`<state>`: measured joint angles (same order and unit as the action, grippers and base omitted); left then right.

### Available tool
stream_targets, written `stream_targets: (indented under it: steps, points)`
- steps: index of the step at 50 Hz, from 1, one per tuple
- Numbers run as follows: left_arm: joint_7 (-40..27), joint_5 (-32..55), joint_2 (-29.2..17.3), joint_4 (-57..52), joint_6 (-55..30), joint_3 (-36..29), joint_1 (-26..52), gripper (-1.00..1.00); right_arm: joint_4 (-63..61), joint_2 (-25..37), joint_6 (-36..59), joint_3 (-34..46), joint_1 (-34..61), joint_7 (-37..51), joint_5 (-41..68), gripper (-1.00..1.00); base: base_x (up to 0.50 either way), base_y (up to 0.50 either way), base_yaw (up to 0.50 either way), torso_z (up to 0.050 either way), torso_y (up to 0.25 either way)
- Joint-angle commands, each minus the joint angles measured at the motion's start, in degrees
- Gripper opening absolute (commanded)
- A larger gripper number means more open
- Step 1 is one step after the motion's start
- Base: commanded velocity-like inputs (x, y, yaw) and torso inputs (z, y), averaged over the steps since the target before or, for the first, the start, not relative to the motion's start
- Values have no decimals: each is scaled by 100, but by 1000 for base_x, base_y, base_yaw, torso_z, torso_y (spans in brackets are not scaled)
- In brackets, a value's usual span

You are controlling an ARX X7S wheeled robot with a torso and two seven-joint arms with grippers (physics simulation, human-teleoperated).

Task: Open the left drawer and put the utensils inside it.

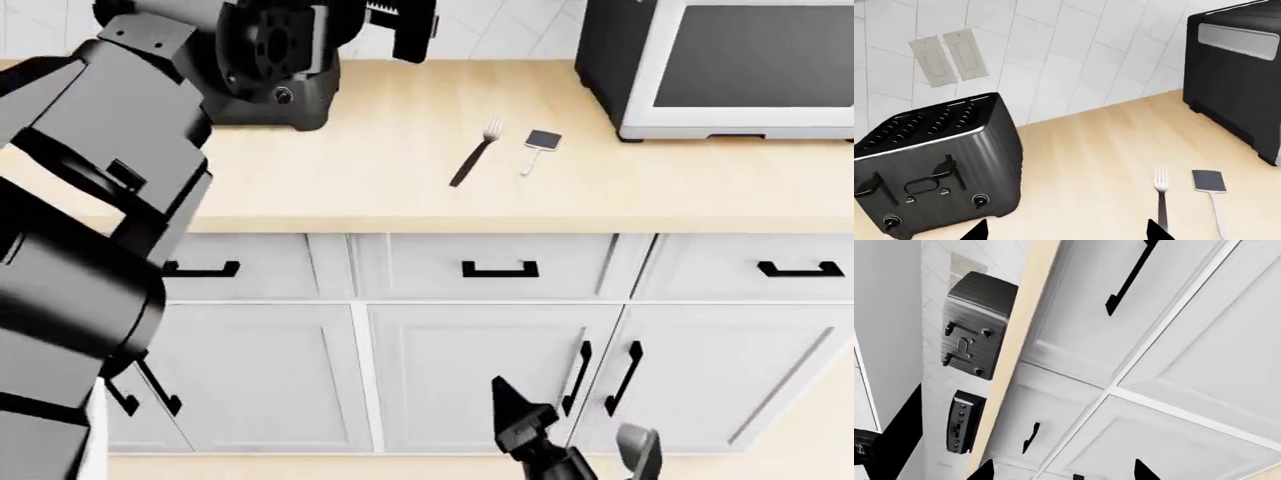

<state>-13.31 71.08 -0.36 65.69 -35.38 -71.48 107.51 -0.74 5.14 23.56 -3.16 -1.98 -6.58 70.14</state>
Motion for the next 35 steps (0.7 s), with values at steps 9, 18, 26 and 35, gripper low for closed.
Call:
stream_targets:
  steps: [9, 18, 26, 35]
  points:
    - [-221, 461, 36, 129, 355, -1632, 100, 100, 311, -73, 76, -396, -228, -43, 1322, 100, 0, 0, 0, 0, 0]
    - [-166, 441, 36, 137, 342, -1613, 52, 100, 359, -42, -87, -329, -217, 189, 1220, 100, 0, 0, 0, 0, 0]
    - [-114, 405, 36, 121, 308, -1613, -2, 100, 376, -30, -190, -244, -226, 219, 1158, 100, 0, 0, -179, 0, 0]
    - [-80, 429, 36, 117, 272, -1615, 32, 100, 443, 11, -247, -203, -205, 270, 1212, 100, 0, 0, -500, 0, 0]
